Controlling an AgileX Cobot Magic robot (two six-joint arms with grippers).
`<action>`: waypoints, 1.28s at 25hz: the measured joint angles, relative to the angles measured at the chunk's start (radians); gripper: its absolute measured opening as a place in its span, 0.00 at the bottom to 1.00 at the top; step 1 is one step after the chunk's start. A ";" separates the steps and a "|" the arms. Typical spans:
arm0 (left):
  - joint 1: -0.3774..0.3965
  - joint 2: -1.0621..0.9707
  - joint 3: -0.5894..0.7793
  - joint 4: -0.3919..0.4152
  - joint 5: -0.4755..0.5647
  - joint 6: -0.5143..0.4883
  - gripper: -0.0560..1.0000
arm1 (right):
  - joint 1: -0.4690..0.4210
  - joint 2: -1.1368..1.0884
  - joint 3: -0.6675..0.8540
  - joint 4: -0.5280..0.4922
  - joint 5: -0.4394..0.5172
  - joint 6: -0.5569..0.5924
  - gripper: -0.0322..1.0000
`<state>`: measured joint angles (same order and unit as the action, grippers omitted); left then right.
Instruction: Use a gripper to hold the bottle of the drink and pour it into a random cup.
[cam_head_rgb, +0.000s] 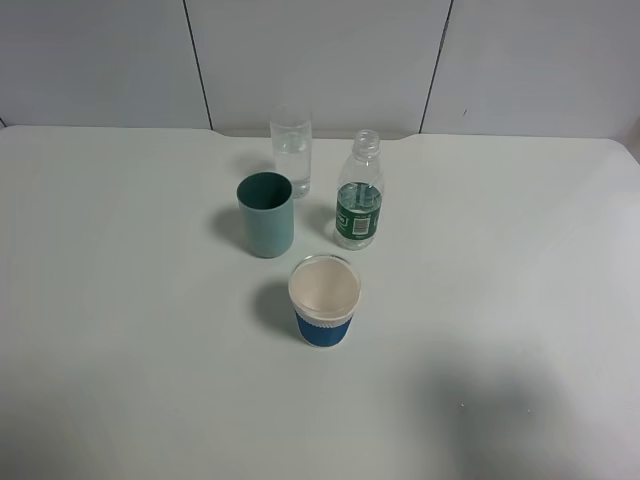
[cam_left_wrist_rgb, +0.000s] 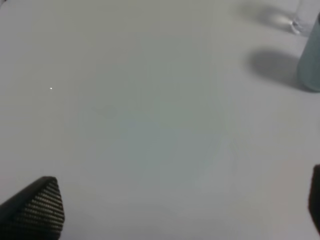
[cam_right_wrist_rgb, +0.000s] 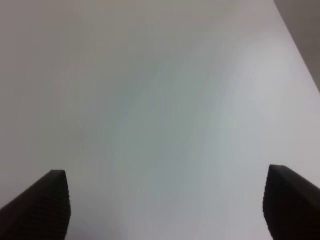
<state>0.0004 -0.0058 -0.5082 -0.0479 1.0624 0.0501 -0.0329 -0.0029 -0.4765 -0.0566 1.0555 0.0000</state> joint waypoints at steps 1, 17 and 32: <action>0.000 0.000 0.000 0.000 0.000 0.000 0.99 | 0.000 0.000 0.000 0.002 0.000 0.000 0.78; 0.000 0.000 0.000 0.000 0.000 0.000 0.99 | 0.000 0.000 0.000 0.006 0.000 0.000 0.78; 0.000 0.000 0.000 0.000 0.000 0.000 0.99 | 0.000 0.000 0.000 0.006 0.000 0.000 0.78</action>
<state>0.0004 -0.0058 -0.5082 -0.0479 1.0624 0.0501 -0.0329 -0.0029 -0.4765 -0.0507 1.0555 0.0000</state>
